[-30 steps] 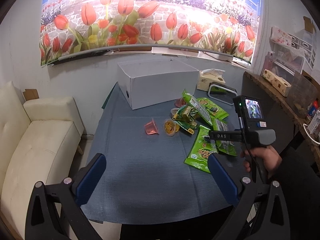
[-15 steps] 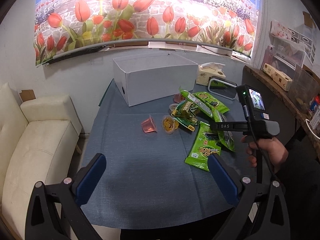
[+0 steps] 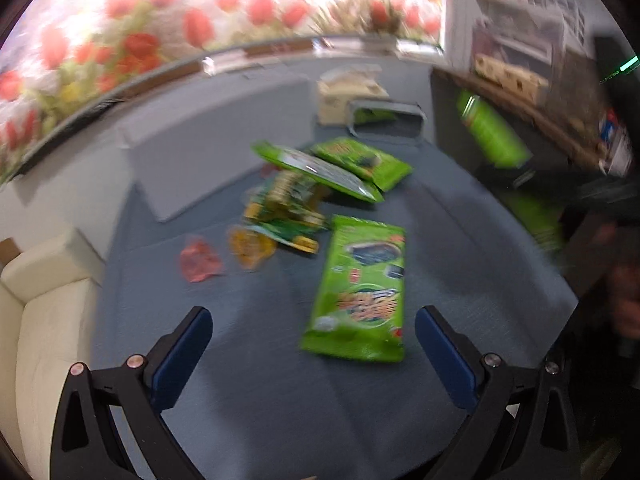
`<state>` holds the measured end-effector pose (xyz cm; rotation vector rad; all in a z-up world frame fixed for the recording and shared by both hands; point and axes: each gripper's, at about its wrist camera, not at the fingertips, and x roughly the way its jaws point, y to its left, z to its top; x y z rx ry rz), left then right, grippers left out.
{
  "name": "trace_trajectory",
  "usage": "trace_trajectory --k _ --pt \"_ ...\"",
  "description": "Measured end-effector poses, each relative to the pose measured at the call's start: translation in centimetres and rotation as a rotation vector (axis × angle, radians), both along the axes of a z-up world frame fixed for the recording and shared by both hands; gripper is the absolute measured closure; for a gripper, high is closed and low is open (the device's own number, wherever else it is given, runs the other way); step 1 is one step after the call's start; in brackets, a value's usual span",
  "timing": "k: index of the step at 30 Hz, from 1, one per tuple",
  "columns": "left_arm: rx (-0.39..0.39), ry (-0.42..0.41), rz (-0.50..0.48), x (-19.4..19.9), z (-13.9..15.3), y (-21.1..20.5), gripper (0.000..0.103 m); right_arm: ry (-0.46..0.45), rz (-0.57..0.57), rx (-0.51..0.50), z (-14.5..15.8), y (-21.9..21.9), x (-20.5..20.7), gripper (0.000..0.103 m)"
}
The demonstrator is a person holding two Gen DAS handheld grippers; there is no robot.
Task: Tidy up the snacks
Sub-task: 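Grasp the long green-and-white snack bag with the right gripper, then carry the bag into the white box with the right gripper while the left gripper grasps a green seaweed packet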
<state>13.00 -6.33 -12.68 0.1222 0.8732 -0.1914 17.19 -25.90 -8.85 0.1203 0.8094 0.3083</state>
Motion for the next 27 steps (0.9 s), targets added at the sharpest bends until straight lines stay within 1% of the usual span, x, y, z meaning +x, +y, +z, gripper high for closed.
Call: trace_trajectory --k 1,4,7,10,11,12,13,14,15,20,21,23,26,27 --pt "-0.001 0.016 -0.024 0.8 -0.7 -0.9 0.000 -0.020 -0.008 0.005 0.8 -0.7 -0.7 0.036" --pt "-0.005 0.074 -0.076 3.1 -2.9 -3.0 0.000 -0.039 -0.005 0.039 2.1 -2.2 -2.3 0.036" --pt "0.028 0.109 -0.091 4.8 -4.7 -4.3 0.000 -0.063 0.002 0.066 3.4 -3.2 -3.5 0.036" --pt "0.020 0.143 -0.119 5.8 -5.7 -5.1 0.000 -0.083 0.005 0.070 4.1 -3.8 -4.5 0.036" --pt "0.032 0.143 -0.120 6.0 -5.9 -5.3 0.005 -0.082 0.001 0.070 4.1 -4.0 -4.6 0.036" --pt "0.040 0.152 -0.128 6.1 -6.2 -5.6 0.014 -0.079 -0.001 0.074 3.9 -4.3 -4.7 0.036" --pt "0.027 0.158 -0.133 6.2 -6.2 -5.3 0.016 -0.077 -0.003 0.076 3.8 -4.5 -4.6 0.036" --pt "0.006 0.162 -0.134 6.3 -6.1 -5.1 0.024 -0.075 -0.004 0.078 3.7 -4.6 -4.5 0.036" --pt "0.008 0.155 -0.134 6.3 -5.9 -5.1 0.031 -0.072 -0.003 0.079 3.5 -4.6 -4.4 0.036" --pt "0.035 0.157 -0.134 6.0 -5.3 -5.2 0.035 -0.067 0.015 0.085 3.0 -4.2 -4.0 0.036" --pt "0.030 0.155 -0.127 5.8 -4.8 -5.0 0.036 -0.066 0.019 0.084 2.9 -4.1 -3.9 0.036" --pt "-0.009 0.139 -0.123 5.1 -3.8 -3.9 0.036 -0.068 0.022 0.074 2.8 -3.9 -3.7 0.036" --pt "-0.032 0.089 -0.127 2.9 -1.2 -2.6 0.036 -0.063 0.036 0.070 2.5 -3.5 -3.1 0.036" --pt "-0.046 0.068 -0.127 1.8 0.2 -2.1 0.036 -0.064 0.045 0.064 2.5 -3.3 -2.8 0.036"
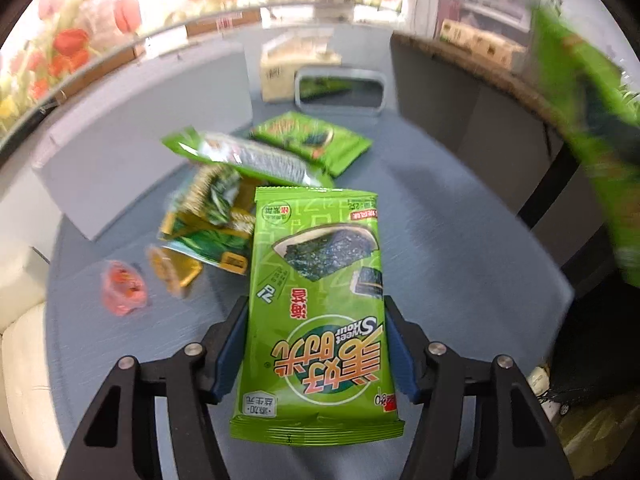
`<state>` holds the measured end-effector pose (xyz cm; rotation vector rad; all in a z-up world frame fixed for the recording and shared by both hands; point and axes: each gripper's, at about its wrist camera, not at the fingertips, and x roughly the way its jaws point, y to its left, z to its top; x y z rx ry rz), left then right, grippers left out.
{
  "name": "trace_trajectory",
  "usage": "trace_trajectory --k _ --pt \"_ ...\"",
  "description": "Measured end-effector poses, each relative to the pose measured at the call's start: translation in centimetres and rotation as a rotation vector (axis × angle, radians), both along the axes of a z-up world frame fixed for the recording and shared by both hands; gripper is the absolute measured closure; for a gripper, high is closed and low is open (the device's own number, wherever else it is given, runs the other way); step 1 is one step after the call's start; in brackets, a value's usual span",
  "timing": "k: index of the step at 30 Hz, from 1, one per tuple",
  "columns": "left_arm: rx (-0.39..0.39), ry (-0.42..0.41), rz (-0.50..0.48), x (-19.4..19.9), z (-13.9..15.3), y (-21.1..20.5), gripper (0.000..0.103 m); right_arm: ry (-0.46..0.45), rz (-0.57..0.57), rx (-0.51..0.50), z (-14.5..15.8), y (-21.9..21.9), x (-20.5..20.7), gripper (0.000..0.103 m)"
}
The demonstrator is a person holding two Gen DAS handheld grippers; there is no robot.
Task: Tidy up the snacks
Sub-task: 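Carry the bag into the white box with the right gripper while the left gripper grasps a green seaweed packet, then release both packets into the white box and withdraw both grippers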
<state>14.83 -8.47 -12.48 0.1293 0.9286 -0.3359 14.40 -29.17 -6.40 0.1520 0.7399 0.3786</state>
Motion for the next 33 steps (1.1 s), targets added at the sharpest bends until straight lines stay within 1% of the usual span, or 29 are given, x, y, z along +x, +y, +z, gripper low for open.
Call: trace_trajectory --k 2,4,5,6,8,9,11,13,14,15,16,17,19,20,23,24,26,27,28,29,30,31,32,33 --pt "-0.017 -0.050 0.019 -1.1 2.4 1.0 0.036 -0.009 0.027 -0.020 0.1 0.8 1.2 0.036" --pt "-0.030 -0.093 0.074 -1.3 4.9 2.7 0.036 -0.018 0.059 -0.033 0.4 2.1 3.2 0.036" --pt "-0.042 -0.116 0.118 -0.9 6.6 4.1 0.036 -0.025 0.083 -0.039 0.7 3.0 4.6 0.036" --pt "-0.042 -0.132 0.142 -0.6 7.5 5.0 0.036 -0.035 0.099 -0.044 1.1 3.9 5.5 0.036" --pt "-0.012 -0.178 0.212 1.3 9.6 7.3 0.035 -0.057 0.130 -0.049 2.2 6.2 8.2 0.036" --pt "-0.012 -0.197 0.252 2.8 10.7 8.7 0.035 -0.063 0.145 -0.053 2.8 7.6 10.0 0.036" --pt "-0.034 -0.220 0.318 5.9 12.4 11.5 0.035 -0.089 0.177 -0.066 4.0 10.7 13.3 0.036" --pt "-0.047 -0.224 0.376 9.8 13.0 13.8 0.035 -0.104 0.208 -0.103 4.7 14.0 16.7 0.036" --pt "-0.050 -0.221 0.393 11.5 12.8 15.0 0.035 -0.109 0.220 -0.121 4.9 15.6 18.3 0.036" --pt "-0.038 -0.213 0.416 14.3 12.4 16.1 0.035 -0.105 0.239 -0.138 5.0 17.2 20.0 0.036" --pt "-0.028 -0.205 0.432 15.9 12.3 17.0 0.035 -0.106 0.263 -0.157 5.0 18.6 22.1 0.036" --pt "-0.039 -0.198 0.436 17.3 11.9 18.0 0.035 -0.108 0.279 -0.174 4.9 19.7 23.7 0.036" --pt "-0.090 -0.175 0.431 20.8 10.9 19.6 0.035 -0.108 0.296 -0.211 4.6 21.8 27.0 0.036" --pt "-0.088 -0.169 0.444 22.0 10.4 19.9 0.035 -0.100 0.295 -0.215 4.4 22.4 28.3 0.036" --pt "-0.031 -0.151 0.434 25.3 9.0 20.2 0.034 -0.076 0.281 -0.248 3.4 24.4 32.6 0.036" --pt "-0.020 -0.139 0.428 26.1 8.5 20.3 0.033 -0.074 0.278 -0.259 3.1 24.8 33.4 0.036" --pt "-0.009 -0.122 0.421 27.4 7.6 20.4 0.030 -0.050 0.257 -0.313 1.8 25.7 35.4 0.035" --pt "-0.006 -0.119 0.415 27.9 7.2 20.5 0.030 -0.048 0.257 -0.315 1.3 25.7 35.9 0.032" --pt "-0.007 -0.115 0.410 28.3 6.9 20.7 0.029 -0.040 0.255 -0.301 0.9 25.7 36.3 0.026" --pt "-0.001 -0.115 0.410 28.6 6.5 20.8 0.022 -0.038 0.248 -0.287 0.7 25.7 36.6 0.021" --pt "-0.001 -0.118 0.415 28.6 6.3 21.0 0.008 -0.044 0.242 -0.279 0.6 25.7 36.8 0.009" --pt "-0.004 -0.121 0.415 28.7 6.1 21.2 0.000 -0.067 0.233 -0.270 0.5 25.6 36.7 0.000" --pt "-0.005 -0.124 0.411 28.5 5.8 21.3 0.000 -0.089 0.220 -0.279 0.4 25.5 36.6 0.000" --pt "0.000 -0.119 0.410 28.4 5.5 21.4 0.000 -0.092 0.219 -0.290 0.3 25.5 36.5 0.000"
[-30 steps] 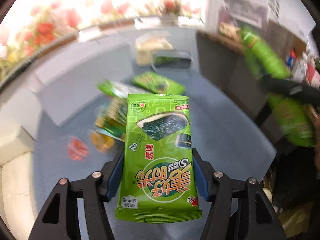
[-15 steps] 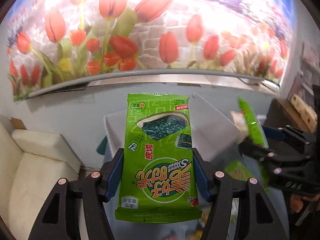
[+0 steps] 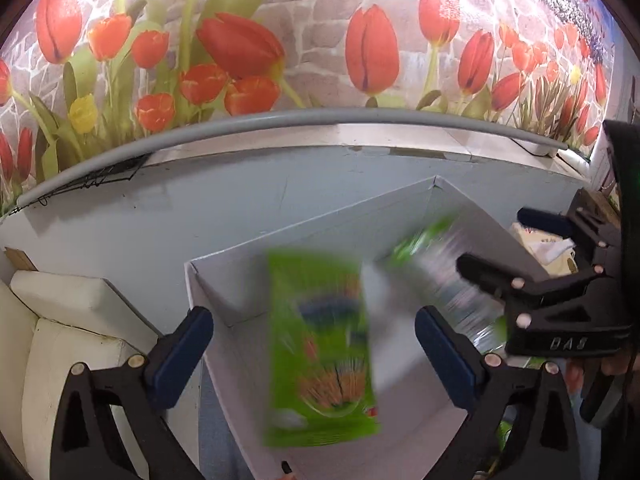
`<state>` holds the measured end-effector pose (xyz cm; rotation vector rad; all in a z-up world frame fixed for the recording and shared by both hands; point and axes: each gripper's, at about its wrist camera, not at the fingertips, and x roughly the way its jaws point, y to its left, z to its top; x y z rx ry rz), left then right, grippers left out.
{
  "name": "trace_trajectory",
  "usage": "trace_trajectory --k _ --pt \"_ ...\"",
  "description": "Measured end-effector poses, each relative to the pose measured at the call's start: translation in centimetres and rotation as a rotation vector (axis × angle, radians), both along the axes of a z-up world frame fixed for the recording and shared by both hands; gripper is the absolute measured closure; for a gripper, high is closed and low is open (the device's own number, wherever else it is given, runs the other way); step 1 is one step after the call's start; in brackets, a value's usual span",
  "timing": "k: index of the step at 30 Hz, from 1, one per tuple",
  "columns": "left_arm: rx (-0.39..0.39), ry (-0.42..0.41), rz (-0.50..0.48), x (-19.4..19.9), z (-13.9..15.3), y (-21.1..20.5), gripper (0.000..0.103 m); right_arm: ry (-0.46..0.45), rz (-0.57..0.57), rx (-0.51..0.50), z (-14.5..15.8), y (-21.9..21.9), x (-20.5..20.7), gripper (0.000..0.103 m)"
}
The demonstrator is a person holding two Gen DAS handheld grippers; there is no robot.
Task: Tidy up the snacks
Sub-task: 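Release both packets into the white box and withdraw both grippers, then grasp another long green snack bag with the right gripper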
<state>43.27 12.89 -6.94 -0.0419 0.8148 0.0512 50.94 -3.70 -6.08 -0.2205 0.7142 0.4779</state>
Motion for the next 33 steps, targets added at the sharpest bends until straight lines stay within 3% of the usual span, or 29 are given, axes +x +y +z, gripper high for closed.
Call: trace_trajectory --k 11,16,22,26,30,33 --pt "0.043 -0.012 0.001 -1.2 0.3 -0.5 0.000 -0.047 -0.011 0.043 1.0 -0.9 -1.9 0.000" --pt "0.060 -0.069 0.031 -3.9 1.8 -1.1 0.000 -0.099 -0.020 0.039 2.1 -1.9 -4.9 0.000" --pt "0.144 -0.156 -0.010 -10.5 4.1 -2.9 0.000 -0.120 0.057 0.087 3.9 -4.9 -12.7 0.000" --pt "0.076 -0.178 -0.083 -15.9 4.8 -4.4 0.000 -0.202 0.028 0.096 5.6 -7.3 -18.8 0.000" --pt "0.059 -0.194 -0.143 -21.1 5.3 -6.2 0.000 -0.200 0.084 0.152 6.1 -9.9 -23.4 0.000" --pt "0.039 -0.209 -0.183 -25.3 5.6 -7.4 0.000 -0.182 0.125 0.104 4.6 -10.9 -25.4 0.000"
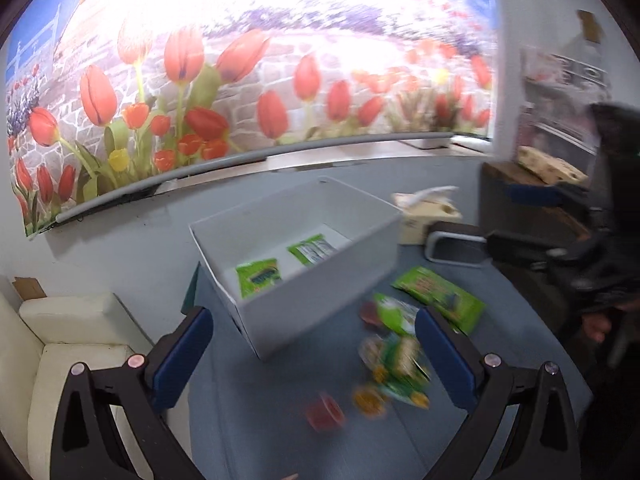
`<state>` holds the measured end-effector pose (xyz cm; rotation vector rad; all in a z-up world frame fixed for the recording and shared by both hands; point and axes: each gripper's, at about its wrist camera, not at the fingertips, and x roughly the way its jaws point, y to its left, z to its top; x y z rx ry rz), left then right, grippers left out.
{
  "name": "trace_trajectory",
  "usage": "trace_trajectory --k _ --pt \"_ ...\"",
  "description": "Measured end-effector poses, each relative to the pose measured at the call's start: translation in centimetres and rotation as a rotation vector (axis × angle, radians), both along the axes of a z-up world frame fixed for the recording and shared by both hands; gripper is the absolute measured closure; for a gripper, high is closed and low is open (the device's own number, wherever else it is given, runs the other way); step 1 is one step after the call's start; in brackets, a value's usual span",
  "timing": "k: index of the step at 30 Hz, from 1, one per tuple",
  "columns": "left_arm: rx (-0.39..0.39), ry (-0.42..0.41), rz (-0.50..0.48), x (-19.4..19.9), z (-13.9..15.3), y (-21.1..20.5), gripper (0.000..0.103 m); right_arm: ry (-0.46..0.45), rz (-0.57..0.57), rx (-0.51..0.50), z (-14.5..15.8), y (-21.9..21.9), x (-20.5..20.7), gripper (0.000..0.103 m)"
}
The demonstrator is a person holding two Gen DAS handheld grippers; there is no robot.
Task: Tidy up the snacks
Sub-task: 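Grasp another long green snack bag with the right gripper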
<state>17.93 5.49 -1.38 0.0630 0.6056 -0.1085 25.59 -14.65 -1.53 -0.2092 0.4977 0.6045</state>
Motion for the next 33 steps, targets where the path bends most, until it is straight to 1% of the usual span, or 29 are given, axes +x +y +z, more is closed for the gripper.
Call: trace_trajectory --k 2,4,7,9,12,14,16,18,19,25,26,27,28,30,33 --pt "-0.028 0.002 -0.018 -2.6 -0.2 -0.6 0.000 0.034 0.016 -0.026 -1.6 -0.5 -0.2 0.000" --pt "-0.049 0.009 -0.020 -4.5 -0.6 -1.0 0.000 0.107 0.038 -0.021 -3.9 -0.9 0.5 0.000" --pt "-0.068 0.033 -0.011 -6.9 -1.7 -1.7 0.000 0.192 0.044 -0.014 -7.4 -1.3 2.2 0.000" --pt "-0.059 0.045 -0.007 -8.1 -2.4 -2.1 0.000 0.227 0.055 -0.046 -9.7 -1.2 3.5 0.000" --pt "-0.006 0.057 0.005 -9.2 -3.3 -2.8 0.000 0.233 0.065 -0.127 -12.4 -1.1 4.7 0.002" --pt "-0.004 0.068 0.001 -9.5 -3.6 -2.8 0.000 0.259 0.073 -0.136 -13.7 -1.0 5.4 0.004" --pt "-0.016 0.079 0.000 -9.6 -3.9 -2.9 0.000 0.270 0.083 -0.146 -14.7 -0.9 6.0 0.009" --pt "-0.011 0.077 -0.007 -9.6 -4.1 -3.2 0.000 0.278 0.090 -0.173 -15.5 -0.2 6.6 0.012" --pt "-0.007 0.074 -0.008 -9.5 -4.1 -3.3 0.000 0.278 0.090 -0.182 -15.8 0.1 6.9 0.015" --pt "0.016 0.090 -0.013 -8.7 -4.6 -3.7 0.000 0.278 0.101 -0.186 -16.6 1.5 8.0 0.017" --pt "0.014 0.094 -0.012 -8.6 -4.7 -3.7 0.000 0.277 0.106 -0.182 -16.6 1.7 8.0 0.019" --pt "0.013 0.099 -0.014 -8.5 -4.9 -3.6 0.000 0.290 0.117 -0.176 -16.7 1.9 8.1 0.029" --pt "0.014 0.101 -0.014 -8.5 -5.0 -3.6 0.000 0.293 0.117 -0.183 -16.7 2.1 8.3 0.033" --pt "0.019 0.106 -0.017 -8.4 -5.2 -3.7 0.000 0.294 0.115 -0.192 -16.6 2.3 8.3 0.034" --pt "0.019 0.114 -0.020 -8.4 -5.6 -3.9 0.000 0.309 0.124 -0.175 -16.1 1.9 8.0 0.035"
